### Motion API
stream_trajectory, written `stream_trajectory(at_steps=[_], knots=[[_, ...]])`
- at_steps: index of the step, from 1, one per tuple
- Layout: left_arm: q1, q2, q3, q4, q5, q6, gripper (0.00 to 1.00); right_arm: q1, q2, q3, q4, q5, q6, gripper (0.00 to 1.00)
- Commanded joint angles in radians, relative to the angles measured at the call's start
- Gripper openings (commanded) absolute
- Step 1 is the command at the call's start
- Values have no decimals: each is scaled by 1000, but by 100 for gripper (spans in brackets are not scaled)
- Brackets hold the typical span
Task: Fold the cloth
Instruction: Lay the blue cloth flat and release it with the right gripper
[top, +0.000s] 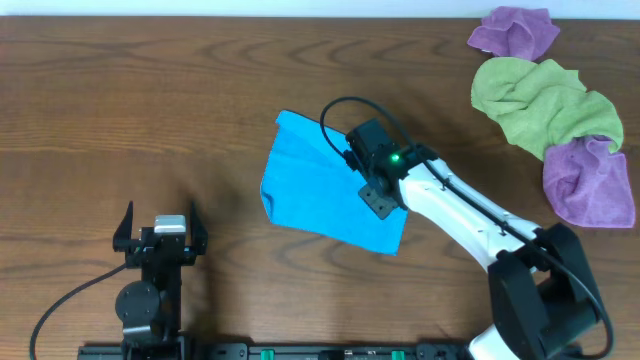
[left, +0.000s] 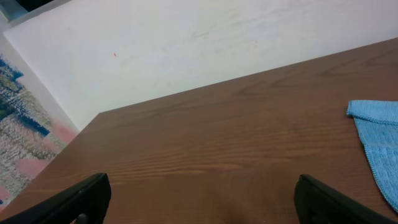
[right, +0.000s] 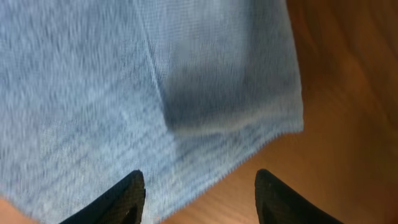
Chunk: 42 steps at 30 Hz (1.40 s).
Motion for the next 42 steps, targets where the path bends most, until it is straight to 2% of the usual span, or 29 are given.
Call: stream_trajectory(at_steps=[1, 6, 19, 26, 33, 42], knots=[[3, 0, -9, -60, -5, 14, 95, -5, -5, -17, 41, 3, 4, 57], [3, 0, -9, -60, -5, 14, 95, -5, 2, -40, 108, -7, -33, 56], [3, 0, -9, -60, -5, 14, 95, -13, 81, -40, 117, -11, -66, 54], [3, 0, -9, -60, -5, 14, 95, -44, 89, -40, 139, -11, -65, 34], [3, 0, -9, -60, -5, 14, 95, -76, 89, -40, 151, -11, -64, 1], [3, 0, -9, -60, -5, 14, 95, -107, 89, 29, 174, -12, -42, 1]])
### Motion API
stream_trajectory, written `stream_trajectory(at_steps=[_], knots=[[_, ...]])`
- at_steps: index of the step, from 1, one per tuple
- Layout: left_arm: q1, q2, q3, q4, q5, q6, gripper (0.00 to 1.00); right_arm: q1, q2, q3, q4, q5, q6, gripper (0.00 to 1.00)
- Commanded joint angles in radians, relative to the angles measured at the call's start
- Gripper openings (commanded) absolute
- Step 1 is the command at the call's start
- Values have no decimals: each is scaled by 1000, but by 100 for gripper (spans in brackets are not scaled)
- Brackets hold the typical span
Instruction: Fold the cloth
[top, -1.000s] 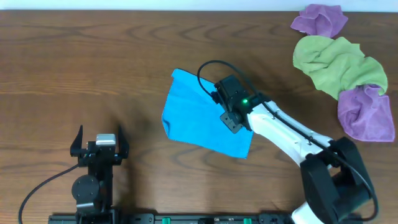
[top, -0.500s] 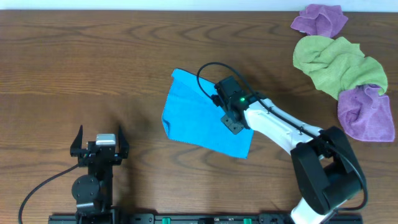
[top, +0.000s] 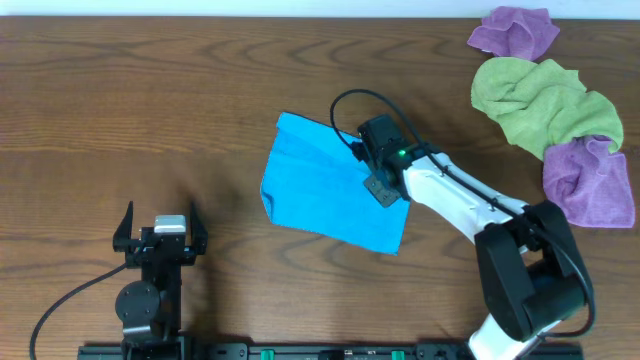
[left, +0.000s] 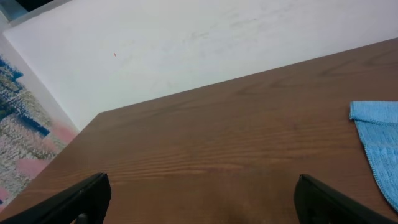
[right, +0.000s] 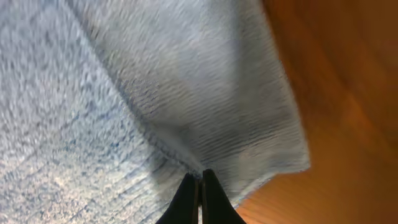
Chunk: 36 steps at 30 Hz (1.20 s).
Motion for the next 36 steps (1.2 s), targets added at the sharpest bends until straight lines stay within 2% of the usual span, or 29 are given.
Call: stream_trajectory(at_steps=[1, 3, 11, 12, 13, 14, 15, 17, 18, 22, 28, 31, 36], knots=[[3, 0, -9, -60, -5, 14, 95, -38, 3, 71, 17, 1, 21, 1], [3, 0, -9, -60, -5, 14, 95, -73, 3, 107, 28, -6, 40, 2], [3, 0, -9, -60, -5, 14, 95, -323, 3, 175, 85, -234, 158, 1], [3, 0, -9, -60, -5, 14, 95, -353, 3, 175, 88, -268, 179, 8], [3, 0, -9, -60, -5, 14, 95, -375, 3, 175, 88, -303, 185, 45], [3, 0, -9, -60, -5, 14, 95, -387, 3, 175, 86, -322, 185, 61], [3, 0, -9, -60, -5, 14, 95, -394, 3, 175, 82, -332, 185, 68], [3, 0, -9, -60, -5, 14, 95, -397, 3, 175, 71, -332, 184, 92], [3, 0, -9, -60, -5, 14, 95, -396, 3, 175, 68, -333, 184, 98], [3, 0, -9, -60, -5, 14, 95, -385, -2, 187, 32, -349, 185, 98], [3, 0, -9, -60, -5, 14, 95, -344, -88, 231, -112, -389, 188, 86], [3, 0, -9, -60, -5, 14, 95, -283, -196, 230, -210, -383, 193, 82], [3, 0, -9, -60, -5, 14, 95, -128, -331, 227, -325, -301, 233, 83]])
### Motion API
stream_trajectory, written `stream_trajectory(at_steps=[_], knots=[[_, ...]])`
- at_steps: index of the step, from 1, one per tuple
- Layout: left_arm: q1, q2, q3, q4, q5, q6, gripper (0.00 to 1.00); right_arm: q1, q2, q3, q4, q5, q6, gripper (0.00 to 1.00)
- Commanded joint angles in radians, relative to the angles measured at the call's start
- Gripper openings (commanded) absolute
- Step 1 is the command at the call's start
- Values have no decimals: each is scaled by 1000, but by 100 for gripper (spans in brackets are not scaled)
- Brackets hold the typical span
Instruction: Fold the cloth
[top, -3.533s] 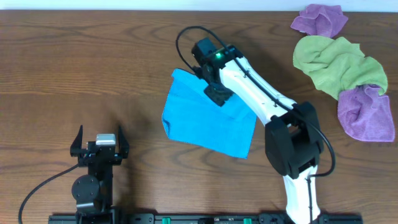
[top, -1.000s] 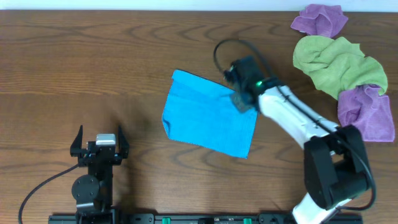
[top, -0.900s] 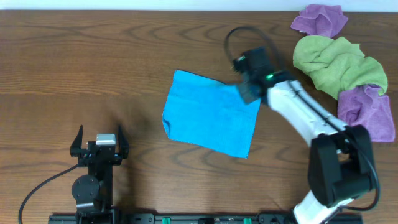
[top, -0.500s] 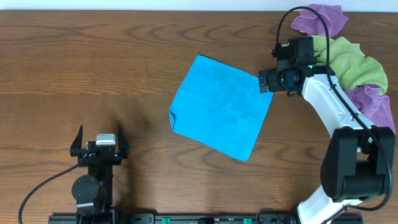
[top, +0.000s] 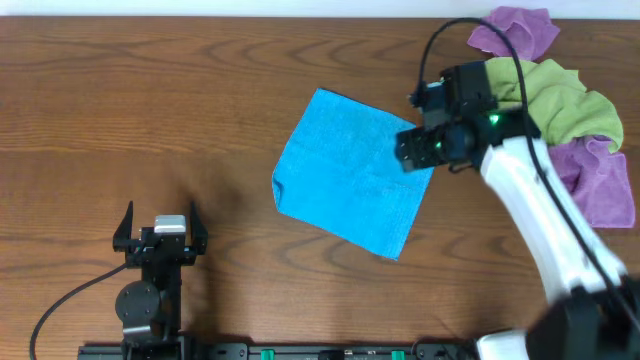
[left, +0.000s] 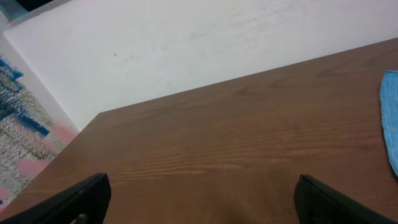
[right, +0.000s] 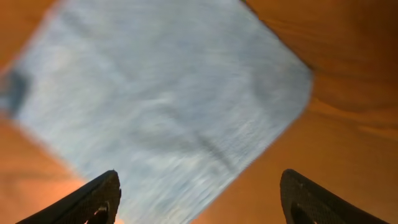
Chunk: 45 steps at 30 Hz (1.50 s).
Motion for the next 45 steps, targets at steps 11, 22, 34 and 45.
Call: stream_trajectory(at_steps=[11, 22, 34, 45], knots=[[3, 0, -9, -7, -5, 83, 95, 394, -171, 19, -175, 166, 140, 87], [2, 0, -9, -26, 481, -188, 95, 488, -171, 16, -250, 250, 184, 92], [2, 0, -9, 72, 878, -419, 95, 366, -171, 15, -280, 166, 190, 99], [2, 0, -9, 368, 1085, -465, 95, 339, -171, 15, -260, 55, 194, 99]])
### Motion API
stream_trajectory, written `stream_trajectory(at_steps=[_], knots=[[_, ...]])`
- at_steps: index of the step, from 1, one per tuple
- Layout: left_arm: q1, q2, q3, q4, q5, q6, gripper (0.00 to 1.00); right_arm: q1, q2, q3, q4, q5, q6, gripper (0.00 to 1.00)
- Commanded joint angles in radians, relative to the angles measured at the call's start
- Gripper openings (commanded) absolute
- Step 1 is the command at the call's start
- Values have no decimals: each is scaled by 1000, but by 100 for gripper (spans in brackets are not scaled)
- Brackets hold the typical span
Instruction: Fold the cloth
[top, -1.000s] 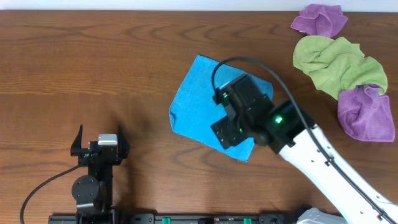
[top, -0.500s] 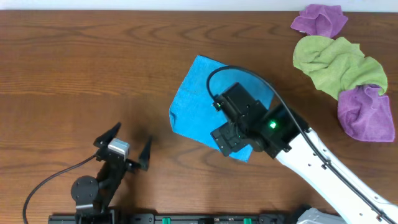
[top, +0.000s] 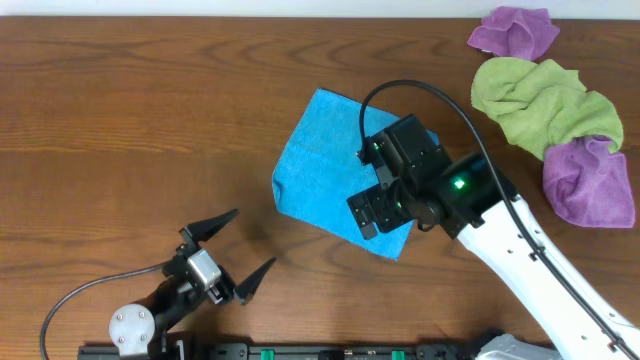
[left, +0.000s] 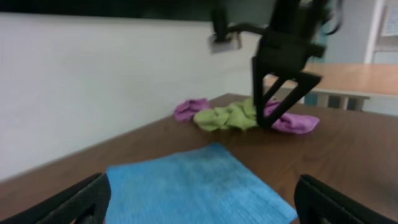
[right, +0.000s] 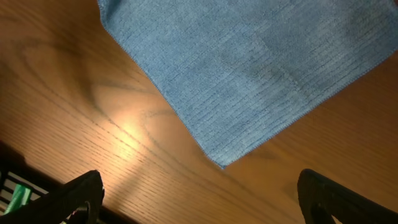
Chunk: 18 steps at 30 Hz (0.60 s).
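The blue cloth (top: 325, 160) lies flat in a single layer, set like a diamond at the table's middle. It also shows in the left wrist view as the blue cloth (left: 193, 180). My right gripper (top: 378, 208) hangs open above the cloth's near right edge. In its own view, the cloth's near corner (right: 222, 165) sits just ahead of the right gripper (right: 199, 202), which holds nothing. My left gripper (top: 238, 250) is open near the front left, turned toward the cloth. Between the fingers of the left gripper (left: 202, 208) there is nothing.
A purple cloth (top: 515, 30), a crumpled green cloth (top: 540, 100) and a second purple cloth (top: 590, 185) lie heaped at the back right edge. The right arm (left: 286, 56) stands between my left wrist camera and that heap.
My right gripper was open by the cloth's right corner and is now over its near right edge. The left arm, parked facing away, has turned toward the cloth. The cloth has not moved.
The cloth first lay narrower, with a flap doubled over and my right gripper open above it. Then the gripper was shut on that flap's edge. Then the cloth lay spread out square, with the gripper open at its right corner. Now both grippers face the flat cloth.
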Motion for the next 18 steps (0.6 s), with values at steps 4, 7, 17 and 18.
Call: stream_trajectory(at_steps=[4, 7, 17, 18], knots=[[1, -1, -2, 107, 94, -9, 95, -2, -9, 8, -21, -22, 17, 99], [1, -1, -2, 144, 214, -11, 95, -2, -9, 8, -28, -21, 17, 99], [1, 0, -2, 173, -127, -389, 95, -41, -9, 8, -13, 216, 147, 99], [1, 0, -2, 150, -196, -422, 95, -56, -9, 8, -1, 214, 152, 99]])
